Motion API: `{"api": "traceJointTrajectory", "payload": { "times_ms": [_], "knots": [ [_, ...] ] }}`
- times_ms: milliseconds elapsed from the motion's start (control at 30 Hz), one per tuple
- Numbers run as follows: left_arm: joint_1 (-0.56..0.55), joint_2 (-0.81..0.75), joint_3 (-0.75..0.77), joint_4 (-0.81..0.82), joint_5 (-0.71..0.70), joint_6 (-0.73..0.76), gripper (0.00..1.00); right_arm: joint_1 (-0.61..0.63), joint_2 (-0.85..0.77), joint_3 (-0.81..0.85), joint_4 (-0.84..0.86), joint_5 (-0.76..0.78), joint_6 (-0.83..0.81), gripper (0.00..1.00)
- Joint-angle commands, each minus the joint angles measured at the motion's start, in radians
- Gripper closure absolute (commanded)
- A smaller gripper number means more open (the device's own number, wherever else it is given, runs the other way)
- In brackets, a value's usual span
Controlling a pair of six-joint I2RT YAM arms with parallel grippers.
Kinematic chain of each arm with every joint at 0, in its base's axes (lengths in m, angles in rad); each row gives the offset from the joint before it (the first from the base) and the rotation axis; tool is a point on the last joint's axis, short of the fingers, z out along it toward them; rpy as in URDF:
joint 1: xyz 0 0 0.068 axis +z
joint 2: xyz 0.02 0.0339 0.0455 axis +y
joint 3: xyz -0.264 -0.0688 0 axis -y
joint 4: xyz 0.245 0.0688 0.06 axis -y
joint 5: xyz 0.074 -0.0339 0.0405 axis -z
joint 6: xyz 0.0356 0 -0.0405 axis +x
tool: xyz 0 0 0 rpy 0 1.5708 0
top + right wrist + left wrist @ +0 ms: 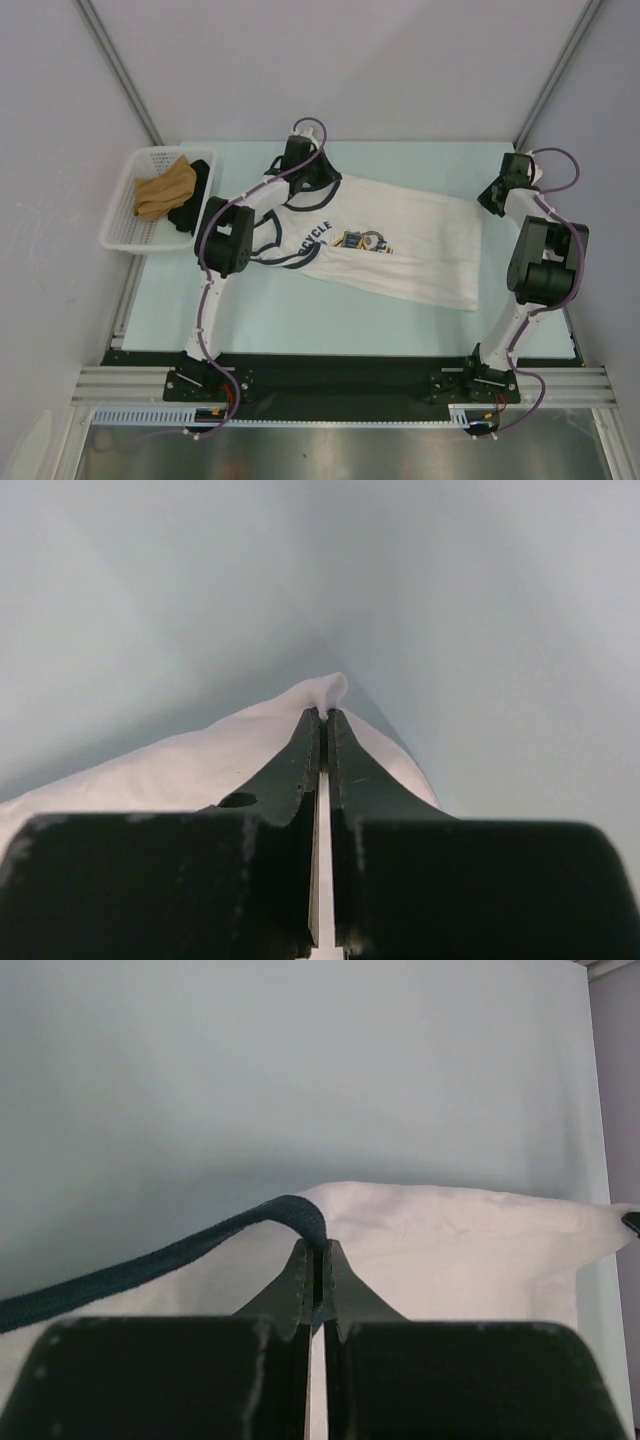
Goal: Fold and stack the tank tops
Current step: Fold the tank top
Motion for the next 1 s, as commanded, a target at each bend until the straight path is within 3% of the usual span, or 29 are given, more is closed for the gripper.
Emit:
{"api": "traceJointTrajectory", "payload": {
  "times_ms": [0, 433, 967],
  "knots": [
    [0.005, -0.110, -0.101, 0.092, 0.012, 0.028, 0.99, -0.001, -0.081, -0.051, -0.001, 0.022, 0.001, 1.00],
    [0.010, -0.336, -0.501, 0.290, 0.017, 0.016, 1.00, 0.001, -0.323, -0.316, 0.009, 0.005, 0.006, 1.00],
    [-0.022, -0.636, -0.877, 0.353, 0.008, 0.016, 1.00, -0.035, -0.676, -0.584, -0.057, -0.072, 0.022, 1.00]
  ]
}}
